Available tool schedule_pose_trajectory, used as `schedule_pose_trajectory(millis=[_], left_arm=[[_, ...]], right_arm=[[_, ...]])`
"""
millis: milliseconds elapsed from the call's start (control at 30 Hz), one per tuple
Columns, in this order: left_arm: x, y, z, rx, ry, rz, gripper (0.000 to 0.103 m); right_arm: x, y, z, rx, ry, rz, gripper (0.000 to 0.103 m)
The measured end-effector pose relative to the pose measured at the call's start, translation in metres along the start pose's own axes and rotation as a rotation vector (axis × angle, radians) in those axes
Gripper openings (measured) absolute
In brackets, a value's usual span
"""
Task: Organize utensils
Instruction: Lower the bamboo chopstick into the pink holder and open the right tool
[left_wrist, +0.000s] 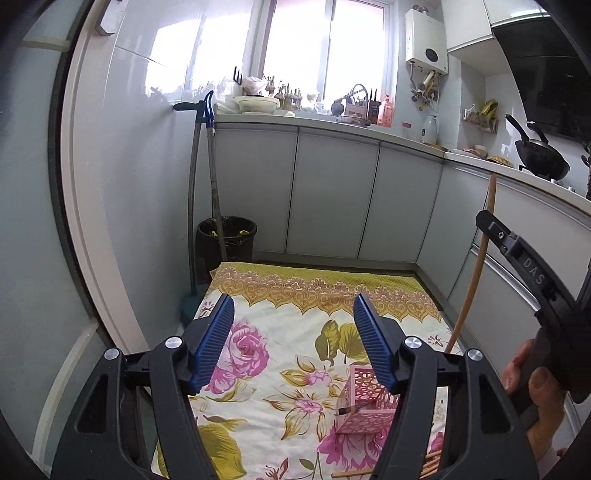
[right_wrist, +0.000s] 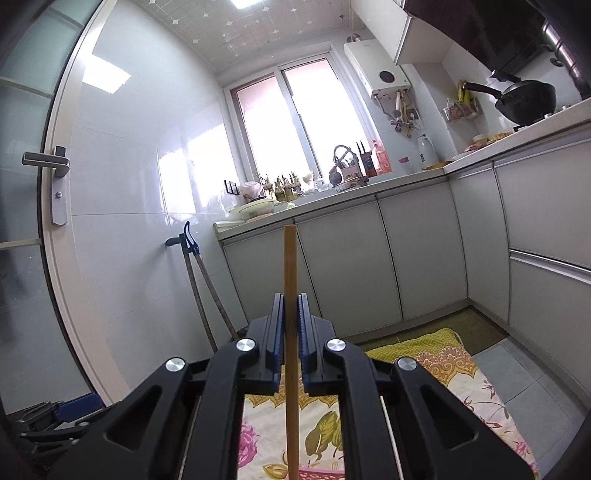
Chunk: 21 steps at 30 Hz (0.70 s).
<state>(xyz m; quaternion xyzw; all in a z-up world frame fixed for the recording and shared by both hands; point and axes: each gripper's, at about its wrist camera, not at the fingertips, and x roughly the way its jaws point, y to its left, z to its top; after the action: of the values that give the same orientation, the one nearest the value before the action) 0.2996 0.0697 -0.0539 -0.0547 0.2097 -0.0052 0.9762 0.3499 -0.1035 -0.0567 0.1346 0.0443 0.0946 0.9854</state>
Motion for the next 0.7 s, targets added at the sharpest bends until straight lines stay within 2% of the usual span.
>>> schedule_pose_trajectory(millis=[233,400,700], left_arm=[[0.008,0.010,-0.002,-0.011,0.015,0.014,0.064],[0.011,0.012,-0.004,-0.019,0.027,0.014,0.064],[0.011,0.015,-0.002,-0.030,0.029,0.013,0.064]], right_arm=[[0.032,0.002,-0.032,-0.037,0.053,-0.051,0.007],[0.042,0.008,-0.049,-0.084,0.076,-0.057,0.007],[0.046,0.010,-0.056,-0.105,0.091,-0.078,0.008]])
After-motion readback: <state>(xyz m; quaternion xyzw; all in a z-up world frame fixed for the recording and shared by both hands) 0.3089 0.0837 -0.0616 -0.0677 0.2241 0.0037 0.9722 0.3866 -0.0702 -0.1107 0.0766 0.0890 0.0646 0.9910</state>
